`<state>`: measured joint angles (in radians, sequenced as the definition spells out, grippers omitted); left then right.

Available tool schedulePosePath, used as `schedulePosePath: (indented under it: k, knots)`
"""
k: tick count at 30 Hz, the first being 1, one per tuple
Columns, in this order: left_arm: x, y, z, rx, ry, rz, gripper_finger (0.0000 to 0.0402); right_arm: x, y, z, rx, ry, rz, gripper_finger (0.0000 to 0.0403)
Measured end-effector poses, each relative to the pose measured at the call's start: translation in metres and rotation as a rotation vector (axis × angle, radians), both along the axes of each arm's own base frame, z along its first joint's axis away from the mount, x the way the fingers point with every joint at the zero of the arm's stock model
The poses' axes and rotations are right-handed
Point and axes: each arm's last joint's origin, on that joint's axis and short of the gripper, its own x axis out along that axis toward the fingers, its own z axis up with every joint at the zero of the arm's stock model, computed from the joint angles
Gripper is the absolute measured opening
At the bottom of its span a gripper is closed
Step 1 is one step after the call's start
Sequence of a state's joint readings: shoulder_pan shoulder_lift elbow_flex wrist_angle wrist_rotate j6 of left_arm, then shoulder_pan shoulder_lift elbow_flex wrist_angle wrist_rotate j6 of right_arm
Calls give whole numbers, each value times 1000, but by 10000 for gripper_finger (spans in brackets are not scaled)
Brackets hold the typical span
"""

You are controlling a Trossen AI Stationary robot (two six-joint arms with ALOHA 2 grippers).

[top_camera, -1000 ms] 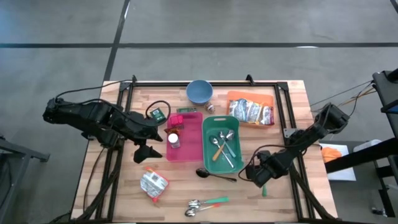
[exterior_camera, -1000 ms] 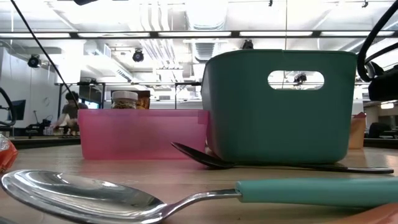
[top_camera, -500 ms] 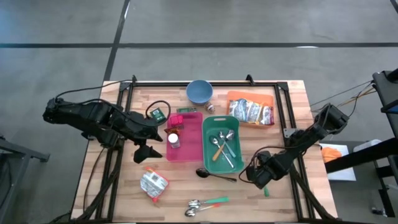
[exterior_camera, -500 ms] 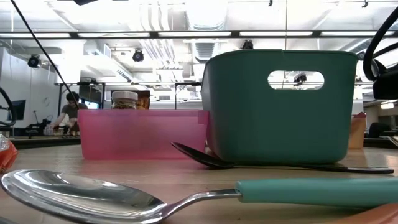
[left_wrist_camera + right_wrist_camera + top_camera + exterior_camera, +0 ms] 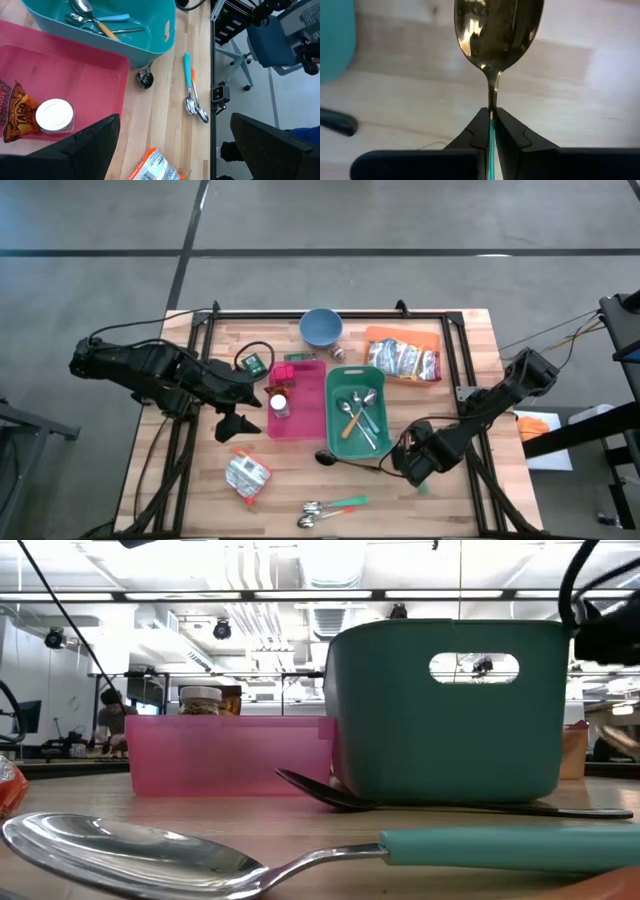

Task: Pick & Place Food Item
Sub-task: Put the green spoon into the green bin

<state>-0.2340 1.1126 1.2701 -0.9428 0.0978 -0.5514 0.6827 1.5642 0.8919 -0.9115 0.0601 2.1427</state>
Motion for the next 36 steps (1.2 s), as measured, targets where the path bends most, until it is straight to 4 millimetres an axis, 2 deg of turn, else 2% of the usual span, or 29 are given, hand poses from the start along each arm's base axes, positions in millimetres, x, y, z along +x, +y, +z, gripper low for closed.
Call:
schedulePosePath:
  k: [7,20,28,36]
  knots:
    - [0,0,0,0,-1,-1,380,4,3,35,-52,53,13,12]
    - [0,0,0,12,-8,-13,380,9,3,105,-163,35,30,12]
    - [0,0,0,12,-8,-13,380,21,-4,133,-267,-121,-9,12]
    - [1,0,1,2,-12,-5,380,47,-30,152,-352,-271,-41,12]
